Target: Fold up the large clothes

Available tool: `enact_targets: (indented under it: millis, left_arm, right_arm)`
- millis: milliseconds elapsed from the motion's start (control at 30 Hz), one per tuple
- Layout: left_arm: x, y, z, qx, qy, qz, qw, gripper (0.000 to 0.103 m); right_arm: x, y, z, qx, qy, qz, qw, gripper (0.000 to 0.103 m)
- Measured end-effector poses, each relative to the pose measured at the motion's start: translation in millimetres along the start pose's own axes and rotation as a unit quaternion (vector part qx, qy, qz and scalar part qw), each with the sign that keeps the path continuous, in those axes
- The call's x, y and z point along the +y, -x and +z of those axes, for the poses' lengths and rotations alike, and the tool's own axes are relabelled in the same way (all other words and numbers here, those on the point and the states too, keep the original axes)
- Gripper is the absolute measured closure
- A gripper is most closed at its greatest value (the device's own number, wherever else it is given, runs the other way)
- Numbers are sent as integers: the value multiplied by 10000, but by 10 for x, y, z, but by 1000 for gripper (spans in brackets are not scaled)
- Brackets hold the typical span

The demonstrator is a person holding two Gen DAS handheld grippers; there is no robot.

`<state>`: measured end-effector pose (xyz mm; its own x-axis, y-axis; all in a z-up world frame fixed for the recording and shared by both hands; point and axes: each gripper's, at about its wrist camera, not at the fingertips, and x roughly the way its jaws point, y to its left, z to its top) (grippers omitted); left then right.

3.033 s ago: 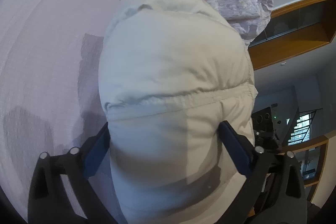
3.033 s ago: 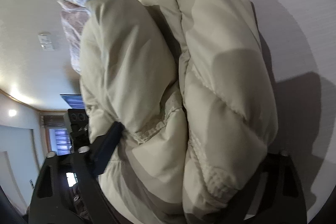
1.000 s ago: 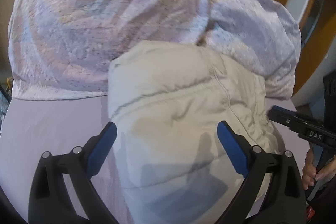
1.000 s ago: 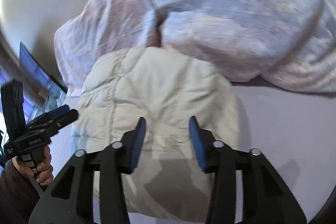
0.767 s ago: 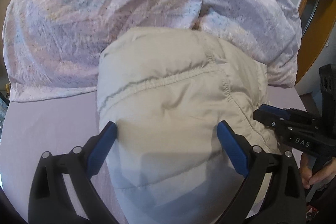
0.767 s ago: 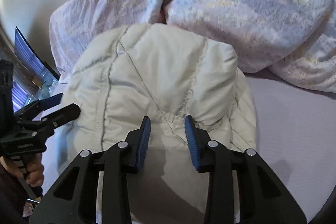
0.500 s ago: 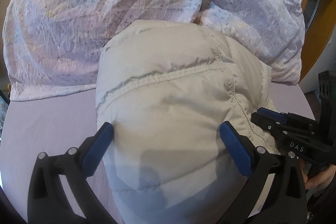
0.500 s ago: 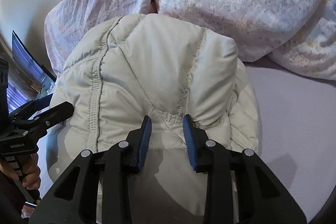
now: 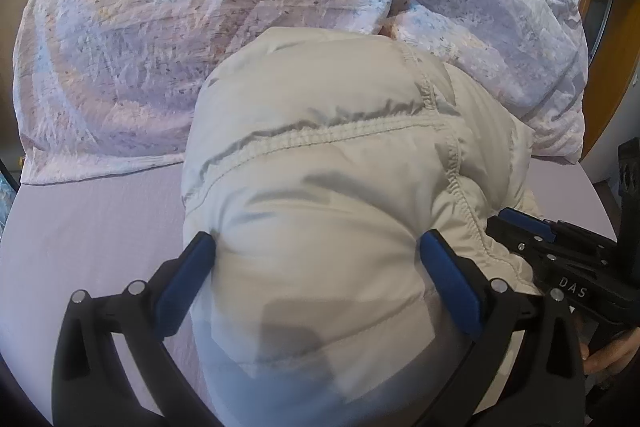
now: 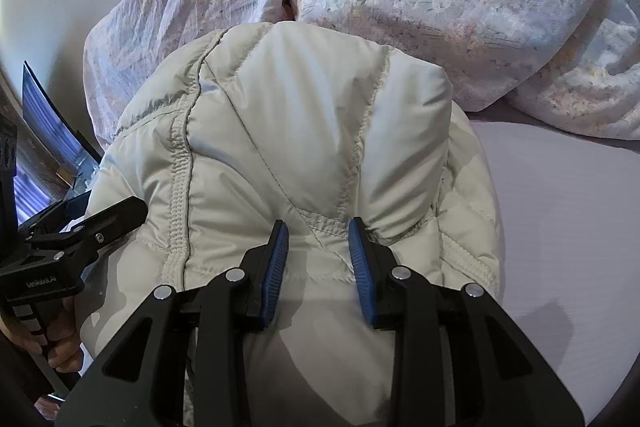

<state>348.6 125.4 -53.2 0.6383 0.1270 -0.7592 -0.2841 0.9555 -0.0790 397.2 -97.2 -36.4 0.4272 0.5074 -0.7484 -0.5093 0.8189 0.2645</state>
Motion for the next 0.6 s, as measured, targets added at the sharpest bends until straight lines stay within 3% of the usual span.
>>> enact_targets:
  millis: [200, 300, 400, 433, 533, 600]
  left_arm:
    - [28, 32, 56, 109, 116, 9, 9999, 2]
    - [47, 148, 53, 176, 244, 21, 9995, 2]
    - [44, 327, 0, 138, 232, 50, 9996, 2]
    - [42, 380, -18, 129, 207, 75, 9997, 2]
    - [60, 591, -101, 73, 168, 88, 9998, 2]
    - [99, 746, -168, 42, 204, 83, 9997, 2]
  right_arm:
    - [47, 45, 60, 182, -81, -201, 9996, 70]
    - [89, 179, 59, 238, -256, -420, 9985, 64]
    - [127, 374, 34, 196, -347, -636, 9972, 43]
    - [138, 447, 19, 180, -349, -759, 9963, 32]
    - [130, 660, -33, 159, -366, -861, 9955, 29]
    - [108, 788, -68, 244, -432, -970, 9941, 21]
